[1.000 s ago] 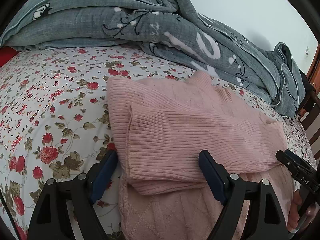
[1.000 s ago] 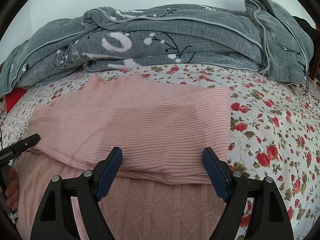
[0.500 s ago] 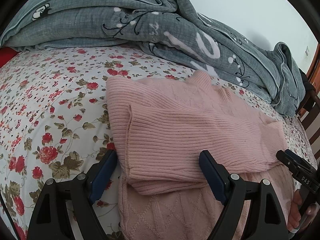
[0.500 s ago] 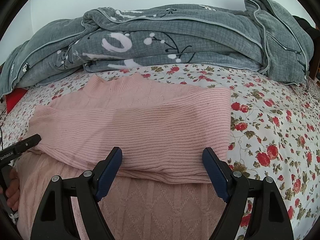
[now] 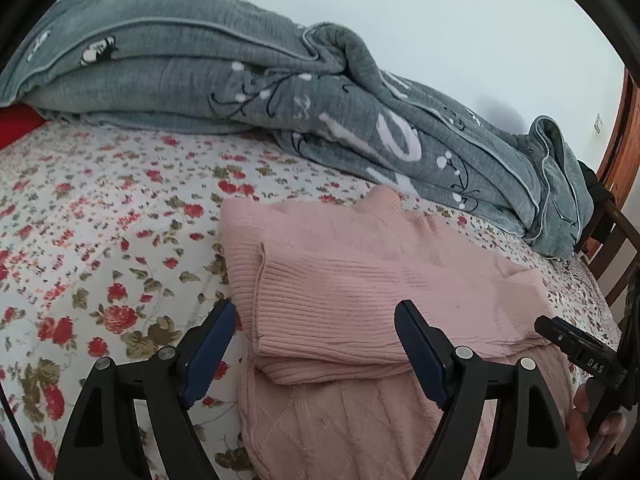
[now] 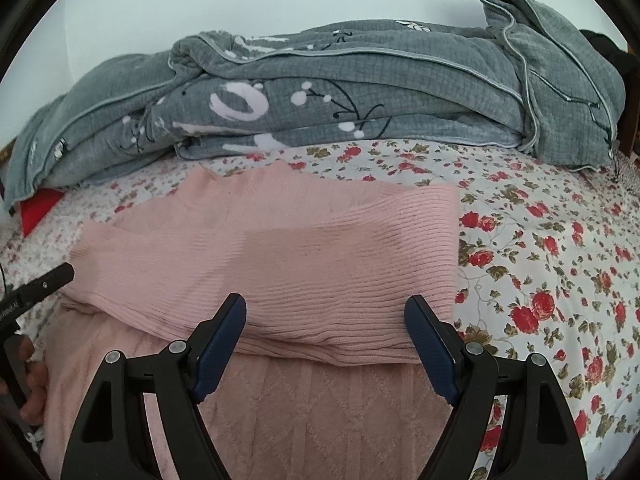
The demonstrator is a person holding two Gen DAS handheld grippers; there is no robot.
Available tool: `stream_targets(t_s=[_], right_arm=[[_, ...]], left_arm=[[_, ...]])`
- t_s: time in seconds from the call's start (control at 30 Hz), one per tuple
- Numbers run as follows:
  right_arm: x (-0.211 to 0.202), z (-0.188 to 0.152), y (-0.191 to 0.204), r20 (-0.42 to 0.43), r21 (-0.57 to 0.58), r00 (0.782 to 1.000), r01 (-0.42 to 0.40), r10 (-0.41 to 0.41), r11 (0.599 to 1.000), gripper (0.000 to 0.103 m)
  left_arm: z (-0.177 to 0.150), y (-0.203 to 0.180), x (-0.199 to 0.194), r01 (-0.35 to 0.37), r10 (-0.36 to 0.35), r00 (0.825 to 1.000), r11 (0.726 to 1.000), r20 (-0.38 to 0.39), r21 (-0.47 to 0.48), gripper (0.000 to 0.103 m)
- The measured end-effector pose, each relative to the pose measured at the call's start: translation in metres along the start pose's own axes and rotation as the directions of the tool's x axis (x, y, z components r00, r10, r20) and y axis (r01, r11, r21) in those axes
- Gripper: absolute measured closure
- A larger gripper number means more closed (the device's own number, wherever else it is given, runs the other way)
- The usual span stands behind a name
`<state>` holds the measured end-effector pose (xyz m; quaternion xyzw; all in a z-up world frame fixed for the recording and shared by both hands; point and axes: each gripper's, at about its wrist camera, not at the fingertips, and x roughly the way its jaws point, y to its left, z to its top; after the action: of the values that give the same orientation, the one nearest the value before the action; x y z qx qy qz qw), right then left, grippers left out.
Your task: Fold small clothes
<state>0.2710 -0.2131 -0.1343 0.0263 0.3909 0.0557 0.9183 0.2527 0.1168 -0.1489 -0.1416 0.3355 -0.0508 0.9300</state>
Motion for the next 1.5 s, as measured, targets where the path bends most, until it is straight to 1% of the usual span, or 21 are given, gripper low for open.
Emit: stream_targets(t_s=[0.13,0.23,0.33,0.4,0.43,0.47,0.6,0.67,0.73,0.8,0.83,0.87,1.0,1.1,1.13,1.17,1.23,1.33,1.4,1.47,1.5], right_arm=[[-0.009,-0.002,-0.008,0.04,0.055,0.999,-0.015,0.013,0.998,0.022],[-0.026,-0.003,-0.014,0.11,0.105,0.994,0.002,-0.014,0.994,0.022],[-0.045,-0.004,-0.018,0.171,0.12,0.985,-0.015,-0.005,0.993,0.024],[-0.055,-0.005,-0.017,0.2,0.105,0.979,0.02,-0.041,0.994,0.035],[-0.062,-0.007,-0.015,0.226,0.088,0.971,0.056,-0.075,0.995,0.045],[-0.069,-0.01,-0.014,0.239,0.069,0.966,0.087,-0.102,0.994,0.049],[-0.093,-0.03,-0.018,0.219,0.049,0.968,0.111,-0.119,0.993,0.049],[-0.105,-0.044,-0.022,0.187,0.055,0.975,0.11,-0.118,0.992,0.049],[-0.116,-0.058,-0.023,0.148,0.039,0.984,0.099,-0.104,0.994,0.049],[-0.126,-0.073,-0.021,0.117,0.021,0.987,0.109,-0.111,0.994,0.049],[-0.131,-0.081,-0.02,0.096,0.004,0.989,0.11,-0.109,0.994,0.046],[-0.134,-0.09,-0.02,0.075,-0.005,0.992,0.106,-0.106,0.994,0.043],[-0.148,-0.126,-0.019,0.019,-0.013,0.996,0.093,-0.093,0.996,0.043],[-0.157,-0.152,-0.015,-0.02,-0.022,0.998,0.063,-0.064,0.998,0.043],[-0.159,-0.159,-0.014,-0.027,-0.025,0.998,0.059,-0.059,0.998,0.045],[-0.163,-0.168,-0.012,-0.029,-0.032,0.998,0.059,-0.06,0.998,0.051],[-0.168,-0.178,-0.009,-0.026,-0.042,0.997,0.064,-0.066,0.997,0.054],[-0.174,-0.191,-0.005,-0.033,-0.042,0.999,0.032,-0.033,0.999,0.06],[-0.177,-0.197,-0.005,-0.019,-0.026,0.999,0.028,-0.029,0.999,0.06],[-0.174,-0.2,-0.005,-0.027,-0.019,0.999,0.025,-0.026,0.999,0.062],[-0.171,-0.202,-0.005,-0.039,-0.012,0.999,0.026,-0.027,1.0,0.064]], left_arm=[[0.0,-0.004,-0.005,-0.016,0.015,1.0,1.0,0.017,0.019,0.027],[-0.001,-0.003,-0.012,0.012,-0.012,0.999,1.0,0.033,0.001,0.027],[-0.002,-0.005,-0.02,0.024,-0.024,0.998,1.0,0.062,0.005,0.027],[-0.004,-0.008,-0.024,0.023,-0.024,0.997,1.0,0.072,0.008,0.027],[-0.005,-0.008,-0.026,0.023,-0.023,0.997,1.0,0.075,0.006,0.027],[-0.006,-0.008,-0.029,0.027,-0.027,0.997,1.0,0.074,0.002,0.027],[-0.009,-0.014,-0.037,0.04,-0.041,0.996,0.999,0.076,0.014,0.026],[-0.013,-0.018,-0.042,0.042,-0.043,0.997,0.999,0.069,0.024,0.026],[-0.02,-0.02,-0.05,0.069,-0.069,0.996,0.998,0.052,0.011,0.026],[-0.029,-0.021,-0.061,0.097,-0.096,0.994,0.995,0.051,-0.005,0.027],[-0.034,-0.021,-0.068,0.106,-0.105,0.993,0.994,0.057,-0.001,0.027],[-0.04,-0.021,-0.076,0.103,-0.103,0.992,0.995,0.068,0.006,0.027],[-0.068,-0.013,-0.107,0.096,-0.096,0.991,0.995,0.095,0.013,0.027],[-0.093,-0.005,-0.124,0.09,-0.09,0.994,0.996,0.06,0.014,0.026],[-0.101,-0.002,-0.129,0.091,-0.091,0.995,0.996,0.034,0.016,0.027],[-0.107,0.0,-0.133,0.097,-0.097,0.995,0.995,0.011,0.014,0.027],[-0.118,0.002,-0.146,0.091,-0.091,0.996,0.996,-0.022,0.012,0.027],[-0.137,-0.001,-0.164,0.09,-0.087,0.994,0.995,-0.073,0.039,0.027],[-0.15,-0.004,-0.17,0.086,-0.08,0.992,0.994,-0.098,0.06,0.028],[-0.165,-0.006,-0.172,0.061,-0.049,0.989,0.995,-0.138,0.083,0.04],[-0.17,-0.006,-0.172,0.051,-0.039,0.988,0.995,-0.148,0.081,0.043]])
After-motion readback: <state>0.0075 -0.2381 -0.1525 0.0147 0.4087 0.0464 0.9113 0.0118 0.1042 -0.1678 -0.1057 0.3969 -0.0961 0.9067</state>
